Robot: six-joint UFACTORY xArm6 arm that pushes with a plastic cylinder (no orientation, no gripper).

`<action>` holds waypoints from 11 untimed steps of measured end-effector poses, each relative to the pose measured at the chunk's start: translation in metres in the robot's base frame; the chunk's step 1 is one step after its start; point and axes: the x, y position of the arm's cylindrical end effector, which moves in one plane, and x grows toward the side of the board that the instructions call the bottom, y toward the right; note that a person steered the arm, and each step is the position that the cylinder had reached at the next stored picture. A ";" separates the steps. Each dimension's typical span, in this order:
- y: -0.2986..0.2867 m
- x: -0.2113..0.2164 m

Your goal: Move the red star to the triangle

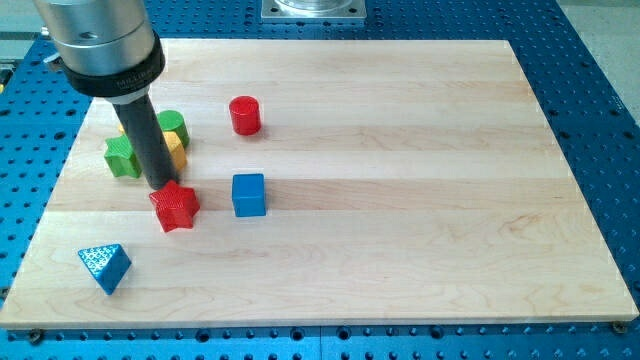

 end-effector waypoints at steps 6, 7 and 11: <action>0.087 0.023; 0.048 0.038; 0.000 0.067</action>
